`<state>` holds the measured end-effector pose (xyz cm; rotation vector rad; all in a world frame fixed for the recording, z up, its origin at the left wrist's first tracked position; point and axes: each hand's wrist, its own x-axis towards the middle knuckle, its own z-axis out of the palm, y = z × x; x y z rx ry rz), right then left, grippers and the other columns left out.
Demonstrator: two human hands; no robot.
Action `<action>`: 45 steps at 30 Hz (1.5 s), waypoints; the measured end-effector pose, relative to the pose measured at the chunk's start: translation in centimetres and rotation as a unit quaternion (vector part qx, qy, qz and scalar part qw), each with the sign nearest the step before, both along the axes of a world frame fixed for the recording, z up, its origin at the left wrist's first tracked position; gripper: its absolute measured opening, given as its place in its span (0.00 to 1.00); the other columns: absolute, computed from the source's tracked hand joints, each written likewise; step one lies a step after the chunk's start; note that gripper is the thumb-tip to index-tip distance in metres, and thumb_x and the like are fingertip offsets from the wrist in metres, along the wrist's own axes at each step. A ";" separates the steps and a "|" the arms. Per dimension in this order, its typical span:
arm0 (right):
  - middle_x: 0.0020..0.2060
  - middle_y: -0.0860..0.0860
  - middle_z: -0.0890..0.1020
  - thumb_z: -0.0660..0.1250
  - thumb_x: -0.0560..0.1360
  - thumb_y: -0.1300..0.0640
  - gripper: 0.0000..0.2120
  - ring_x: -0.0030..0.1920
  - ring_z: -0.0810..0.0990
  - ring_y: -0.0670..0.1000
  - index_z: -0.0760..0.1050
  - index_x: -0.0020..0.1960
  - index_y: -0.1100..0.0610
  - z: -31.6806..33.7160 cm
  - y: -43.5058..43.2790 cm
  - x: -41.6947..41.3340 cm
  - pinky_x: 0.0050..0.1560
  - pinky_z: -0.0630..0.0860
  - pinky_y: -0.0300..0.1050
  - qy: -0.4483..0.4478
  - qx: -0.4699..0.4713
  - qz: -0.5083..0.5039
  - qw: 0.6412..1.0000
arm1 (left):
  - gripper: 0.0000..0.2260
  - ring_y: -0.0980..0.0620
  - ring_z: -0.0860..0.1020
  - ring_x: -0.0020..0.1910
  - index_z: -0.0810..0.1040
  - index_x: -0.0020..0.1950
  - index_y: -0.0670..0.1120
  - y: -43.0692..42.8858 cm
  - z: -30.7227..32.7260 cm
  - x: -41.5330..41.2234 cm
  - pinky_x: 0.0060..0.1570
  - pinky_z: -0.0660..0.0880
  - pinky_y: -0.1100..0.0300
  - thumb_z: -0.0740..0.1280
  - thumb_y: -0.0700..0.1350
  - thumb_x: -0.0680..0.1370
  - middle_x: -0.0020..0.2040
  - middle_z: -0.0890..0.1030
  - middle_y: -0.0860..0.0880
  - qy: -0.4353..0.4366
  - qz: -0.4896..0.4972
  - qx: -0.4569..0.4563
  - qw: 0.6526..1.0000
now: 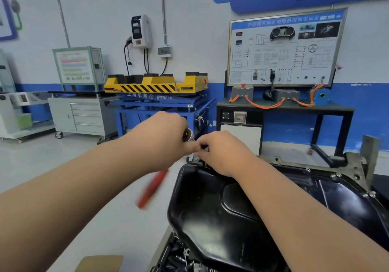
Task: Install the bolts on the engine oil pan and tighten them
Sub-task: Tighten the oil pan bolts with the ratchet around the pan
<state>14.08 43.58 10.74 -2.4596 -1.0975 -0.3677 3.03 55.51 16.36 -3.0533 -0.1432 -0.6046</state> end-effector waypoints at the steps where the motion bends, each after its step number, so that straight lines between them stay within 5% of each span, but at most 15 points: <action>1: 0.37 0.47 0.79 0.63 0.77 0.50 0.06 0.38 0.77 0.50 0.75 0.42 0.45 0.1 0.0 0.1 0.41 0.78 0.49 0.005 0.005 0.000 1.000 | 0.13 0.55 0.74 0.37 0.76 0.53 0.47 -0.1 0.2 0.0 0.36 0.69 0.63 0.61 0.56 0.79 0.42 0.81 0.49 -0.011 -0.006 0.075 0.997; 5: 0.39 0.48 0.79 0.61 0.77 0.51 0.05 0.39 0.77 0.50 0.73 0.43 0.46 0.1 0.0 0.2 0.44 0.78 0.51 0.016 0.008 0.003 1.000 | 0.11 0.53 0.76 0.56 0.69 0.64 0.55 0.3 1.6 0.3 0.72 0.55 0.53 0.58 0.47 0.81 0.54 0.78 0.55 0.011 -0.064 0.254 0.965; 8: 0.40 0.49 0.79 0.60 0.78 0.52 0.06 0.40 0.77 0.51 0.75 0.46 0.48 -0.1 -0.1 0.2 0.45 0.78 0.52 0.015 0.017 0.008 1.000 | 0.13 0.51 0.79 0.48 0.74 0.60 0.52 -0.2 1.4 0.2 0.55 0.75 0.55 0.60 0.56 0.80 0.49 0.81 0.53 0.002 -0.055 0.112 0.992; 11: 0.41 0.49 0.80 0.60 0.78 0.51 0.08 0.41 0.78 0.51 0.77 0.50 0.47 -0.1 -0.4 0.1 0.45 0.79 0.51 0.017 0.023 0.012 1.000 | 0.18 0.47 0.81 0.39 0.80 0.46 0.45 -0.9 0.9 -0.1 0.39 0.77 0.54 0.62 0.60 0.77 0.39 0.84 0.48 -0.001 -0.040 -0.120 0.992; 13: 0.38 0.47 0.80 0.61 0.77 0.51 0.08 0.39 0.77 0.50 0.77 0.44 0.45 -0.1 -0.4 0.3 0.44 0.79 0.50 0.023 0.022 0.015 0.999 | 0.13 0.51 0.80 0.44 0.78 0.53 0.50 -1.0 0.7 0.0 0.40 0.74 0.59 0.62 0.57 0.78 0.44 0.83 0.51 0.006 -0.045 0.003 0.999; 17: 0.35 0.46 0.78 0.62 0.78 0.50 0.11 0.37 0.77 0.49 0.71 0.36 0.44 0.0 -0.3 0.4 0.42 0.79 0.49 0.034 0.016 0.006 0.999 | 0.18 0.57 0.72 0.63 0.66 0.68 0.59 -0.5 1.5 0.3 0.73 0.47 0.51 0.60 0.42 0.80 0.60 0.73 0.58 0.033 -0.111 0.323 0.939; 19: 0.37 0.47 0.79 0.61 0.78 0.50 0.09 0.39 0.77 0.50 0.72 0.39 0.46 0.2 -0.4 0.4 0.43 0.78 0.49 0.039 0.016 0.006 0.999 | 0.15 0.56 0.74 0.59 0.68 0.67 0.58 -0.4 1.7 0.5 0.69 0.59 0.54 0.59 0.48 0.81 0.60 0.75 0.57 0.005 -0.117 0.262 0.958; 21: 0.40 0.48 0.79 0.61 0.78 0.51 0.06 0.41 0.78 0.51 0.74 0.44 0.47 0.2 -0.5 0.5 0.44 0.79 0.50 0.040 0.019 0.010 0.999 | 0.13 0.54 0.79 0.48 0.74 0.60 0.53 -0.6 1.3 0.6 0.49 0.75 0.57 0.59 0.57 0.80 0.50 0.81 0.54 -0.006 -0.085 0.075 0.994; 24: 0.37 0.46 0.78 0.61 0.78 0.51 0.05 0.38 0.77 0.48 0.73 0.45 0.45 0.2 -0.8 0.4 0.44 0.79 0.50 0.040 0.018 0.015 0.999 | 0.16 0.51 0.82 0.35 0.78 0.44 0.46 -1.0 0.6 0.5 0.38 0.78 0.55 0.64 0.59 0.76 0.34 0.83 0.50 -0.010 -0.047 -0.124 0.991; 30: 0.31 0.44 0.74 0.62 0.77 0.48 0.06 0.36 0.75 0.49 0.74 0.42 0.42 0.1 -0.4 0.5 0.37 0.76 0.45 -0.021 0.015 -0.025 0.999 | 0.12 0.53 0.75 0.53 0.69 0.64 0.57 -0.3 1.3 0.5 0.59 0.63 0.59 0.56 0.53 0.81 0.55 0.78 0.56 -0.028 -0.106 0.265 0.958; 32: 0.32 0.44 0.75 0.62 0.77 0.46 0.06 0.35 0.75 0.48 0.74 0.42 0.43 0.0 -0.4 0.5 0.36 0.75 0.44 -0.029 0.015 -0.031 0.999 | 0.13 0.55 0.75 0.54 0.68 0.66 0.58 0.2 1.3 0.9 0.59 0.64 0.59 0.56 0.54 0.81 0.57 0.76 0.58 -0.023 -0.116 0.273 0.955; 35: 0.35 0.46 0.77 0.60 0.77 0.45 0.07 0.38 0.76 0.51 0.75 0.44 0.45 0.1 -0.6 0.6 0.38 0.76 0.46 -0.036 0.011 -0.033 0.999 | 0.11 0.59 0.75 0.40 0.71 0.58 0.55 -0.3 -0.6 1.2 0.38 0.69 0.62 0.58 0.57 0.80 0.44 0.77 0.57 -0.054 -0.106 -0.007 0.993; 40: 0.31 0.46 0.74 0.59 0.77 0.48 0.12 0.33 0.74 0.51 0.68 0.36 0.48 0.0 -0.3 0.6 0.30 0.68 0.42 -0.050 0.008 -0.055 0.997 | 0.11 0.59 0.70 0.24 0.71 0.44 0.54 -2.6 -2.6 2.6 0.26 0.62 0.63 0.58 0.59 0.78 0.30 0.71 0.55 -0.154 -0.034 -0.347 0.924; 42: 0.31 0.47 0.73 0.59 0.76 0.51 0.13 0.31 0.72 0.49 0.64 0.33 0.49 0.2 -0.5 0.7 0.29 0.67 0.42 -0.032 0.001 -0.065 0.997 | 0.12 0.61 0.72 0.26 0.69 0.43 0.55 -3.0 -2.6 2.5 0.26 0.62 0.64 0.58 0.61 0.77 0.30 0.72 0.55 -0.147 -0.063 -0.265 0.951; 45: 0.32 0.46 0.75 0.58 0.74 0.52 0.10 0.32 0.73 0.49 0.67 0.34 0.49 0.1 -0.7 0.8 0.30 0.67 0.43 -0.017 -0.014 -0.053 0.998 | 0.15 0.58 0.73 0.32 0.67 0.48 0.56 -1.6 -1.6 2.1 0.28 0.66 0.61 0.51 0.65 0.76 0.35 0.74 0.55 -0.115 -0.074 0.081 0.987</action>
